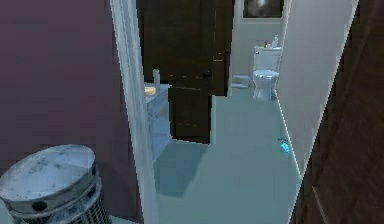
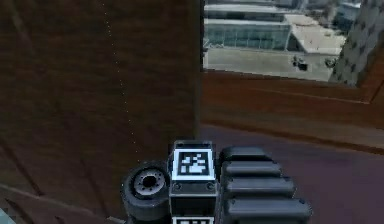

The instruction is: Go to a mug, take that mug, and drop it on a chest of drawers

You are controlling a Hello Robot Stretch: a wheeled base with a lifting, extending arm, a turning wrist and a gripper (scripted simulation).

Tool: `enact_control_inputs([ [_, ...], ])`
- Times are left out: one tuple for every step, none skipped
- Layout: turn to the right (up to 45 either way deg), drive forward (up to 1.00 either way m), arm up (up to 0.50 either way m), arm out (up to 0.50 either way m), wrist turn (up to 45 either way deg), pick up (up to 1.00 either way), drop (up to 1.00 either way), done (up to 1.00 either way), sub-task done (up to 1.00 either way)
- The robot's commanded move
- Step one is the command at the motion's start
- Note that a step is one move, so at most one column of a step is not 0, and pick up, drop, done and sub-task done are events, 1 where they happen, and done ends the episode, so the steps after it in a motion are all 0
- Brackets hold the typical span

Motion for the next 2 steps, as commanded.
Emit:
enact_control_inputs([
  [15.0,0.0,0.0,0.0,0.0,0.0,0.0,0.0,0.0],
  [0.0,1.0,0.0,0.0,0.0,0.0,0.0,0.0,0.0],
])
